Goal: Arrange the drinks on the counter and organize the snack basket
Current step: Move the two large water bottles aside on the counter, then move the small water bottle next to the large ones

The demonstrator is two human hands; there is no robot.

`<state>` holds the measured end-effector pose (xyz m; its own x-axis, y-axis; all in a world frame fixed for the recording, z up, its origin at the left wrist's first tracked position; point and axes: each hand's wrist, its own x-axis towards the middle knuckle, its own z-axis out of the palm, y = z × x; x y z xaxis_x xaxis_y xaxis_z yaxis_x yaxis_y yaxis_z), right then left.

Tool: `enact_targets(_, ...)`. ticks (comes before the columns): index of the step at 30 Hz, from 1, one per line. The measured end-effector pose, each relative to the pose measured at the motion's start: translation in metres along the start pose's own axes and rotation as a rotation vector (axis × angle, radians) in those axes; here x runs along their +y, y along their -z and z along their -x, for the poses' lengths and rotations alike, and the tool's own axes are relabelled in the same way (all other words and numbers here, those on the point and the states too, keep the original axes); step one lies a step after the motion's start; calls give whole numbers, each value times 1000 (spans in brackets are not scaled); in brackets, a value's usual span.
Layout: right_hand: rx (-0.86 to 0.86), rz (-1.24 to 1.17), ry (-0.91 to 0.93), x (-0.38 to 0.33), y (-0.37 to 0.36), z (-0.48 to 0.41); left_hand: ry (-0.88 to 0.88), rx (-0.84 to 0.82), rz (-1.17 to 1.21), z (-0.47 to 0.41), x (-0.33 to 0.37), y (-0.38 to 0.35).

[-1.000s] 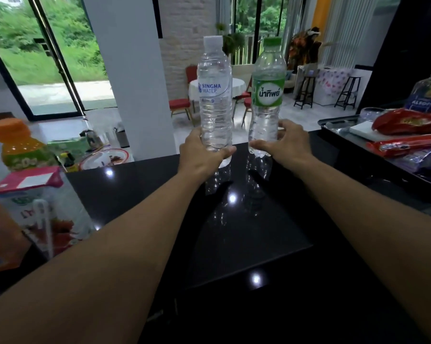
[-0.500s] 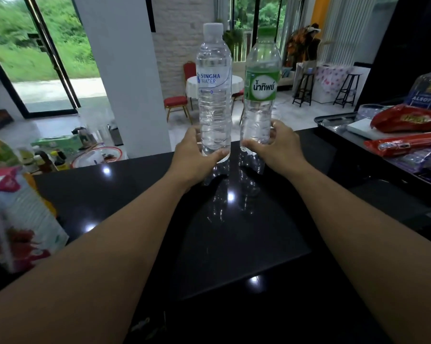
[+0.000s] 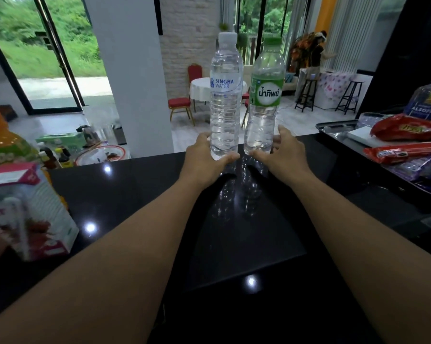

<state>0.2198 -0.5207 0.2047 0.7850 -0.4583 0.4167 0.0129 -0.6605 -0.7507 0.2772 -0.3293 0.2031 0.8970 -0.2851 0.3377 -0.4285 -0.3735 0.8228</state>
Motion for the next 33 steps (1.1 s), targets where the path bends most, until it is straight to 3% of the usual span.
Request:
enact_targets(3,58,98,-38,0,4,11,-7,37,-60,17,3,7)
enact_targets(6,40,190,-39,-6,6,27,-3,-26,-241,37,10,17)
enact_targets(12,-78,197,155,-35,7,83,68,-162,-514,92,31,43)
enact_targets(17,-179,222,255,-66,12,137,85,-216,-558,148,37,80)
enact_targets(27,-288,111,232,-135,-20,217,-31,-151,-540,259,21,173)
enact_targets(33,-366,131,258,-187,-61,243,23,39,-512,288,-7,257)
